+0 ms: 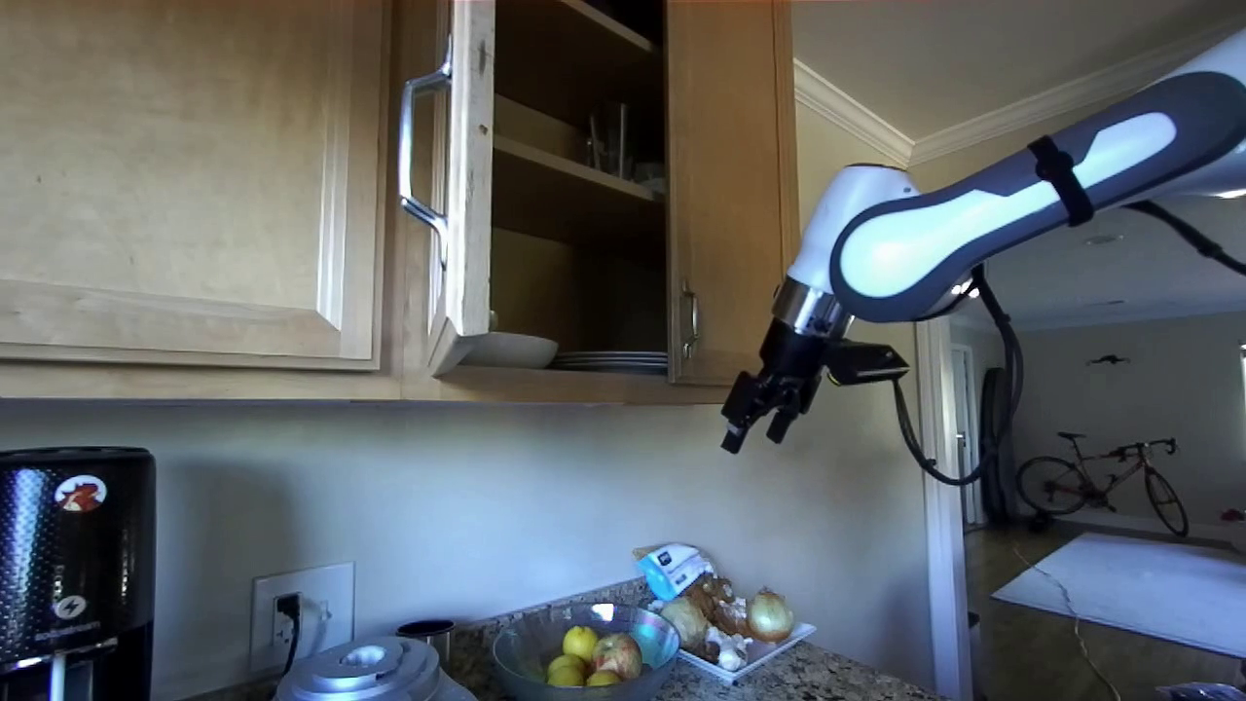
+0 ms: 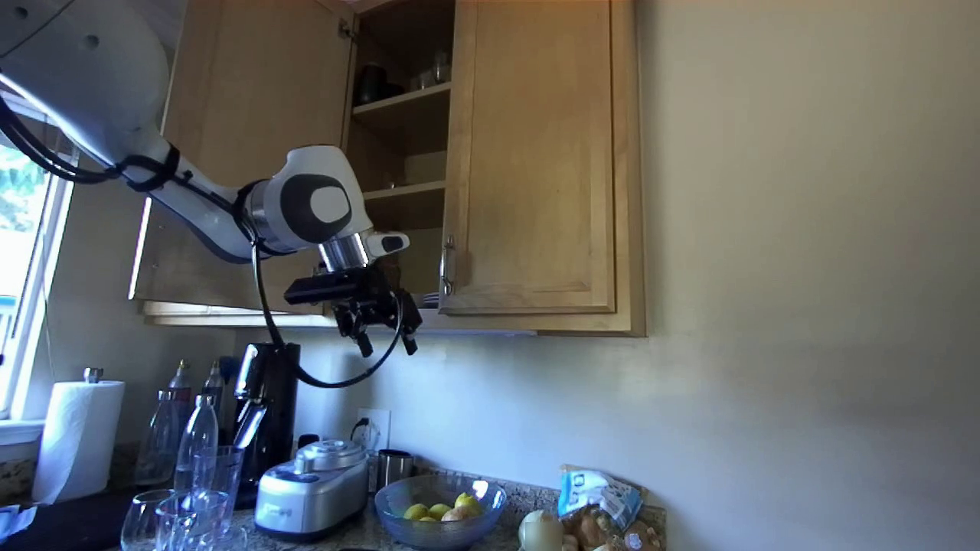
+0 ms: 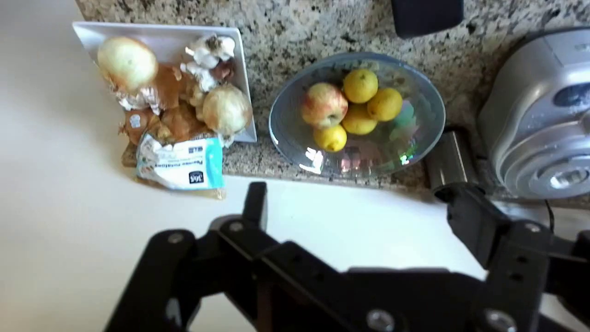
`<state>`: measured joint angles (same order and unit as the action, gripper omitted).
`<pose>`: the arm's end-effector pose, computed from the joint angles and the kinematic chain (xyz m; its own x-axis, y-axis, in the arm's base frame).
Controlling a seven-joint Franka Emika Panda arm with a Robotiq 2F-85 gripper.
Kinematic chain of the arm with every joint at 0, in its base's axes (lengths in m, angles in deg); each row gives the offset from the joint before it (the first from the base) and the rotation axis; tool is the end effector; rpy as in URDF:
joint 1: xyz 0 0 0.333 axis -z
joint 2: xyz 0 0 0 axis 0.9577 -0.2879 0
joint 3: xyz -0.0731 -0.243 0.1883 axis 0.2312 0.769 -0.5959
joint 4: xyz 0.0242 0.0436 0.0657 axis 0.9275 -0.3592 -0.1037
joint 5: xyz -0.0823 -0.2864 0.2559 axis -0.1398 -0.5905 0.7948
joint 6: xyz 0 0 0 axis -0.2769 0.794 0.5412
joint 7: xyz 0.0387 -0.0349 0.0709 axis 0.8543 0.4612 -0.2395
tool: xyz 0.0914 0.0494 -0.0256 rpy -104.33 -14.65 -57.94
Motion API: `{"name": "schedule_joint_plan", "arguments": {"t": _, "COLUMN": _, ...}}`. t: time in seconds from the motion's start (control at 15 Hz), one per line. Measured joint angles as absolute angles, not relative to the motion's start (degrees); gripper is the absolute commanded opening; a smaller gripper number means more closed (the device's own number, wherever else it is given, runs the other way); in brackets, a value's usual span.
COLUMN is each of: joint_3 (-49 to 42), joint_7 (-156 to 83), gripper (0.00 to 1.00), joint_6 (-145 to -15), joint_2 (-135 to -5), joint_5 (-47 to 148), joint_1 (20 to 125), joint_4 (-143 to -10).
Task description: Open the top drawer door on the right
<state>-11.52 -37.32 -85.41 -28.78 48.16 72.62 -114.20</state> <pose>0.4663 0.0432 0.5894 0.8245 0.0833 0.5596 0.0469 -0.9958 0.0792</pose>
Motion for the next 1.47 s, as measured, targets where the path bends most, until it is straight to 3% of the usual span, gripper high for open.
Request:
{"name": "schedule_joint_plan", "arguments": {"t": 0.8, "joint_3": -11.28, "joint_7": -37.31, "gripper": 1.0, "joint_6": -96.88, "joint_2": -33.41, "joint_5": 46.98, "joint_1": 73.59, "joint_4": -104.06}}
{"name": "schedule_joint_plan", "arguments": {"t": 1.4, "joint_3": -11.48, "joint_7": -37.22, "gripper": 1.0, "joint_6": -97.88, "joint_2": -35.81, "joint_5": 45.77, "joint_1": 74.82, "joint_4": -99.25}}
{"name": "schedule_joint_plan", "arguments": {"t": 1.47, "joint_3": -11.48, "joint_7": -37.22, "gripper": 0.87, "joint_6": -97.89, "joint_2": -35.83, "joint_5": 45.77, "joint_1": 74.84, "joint_4": -98.88}}
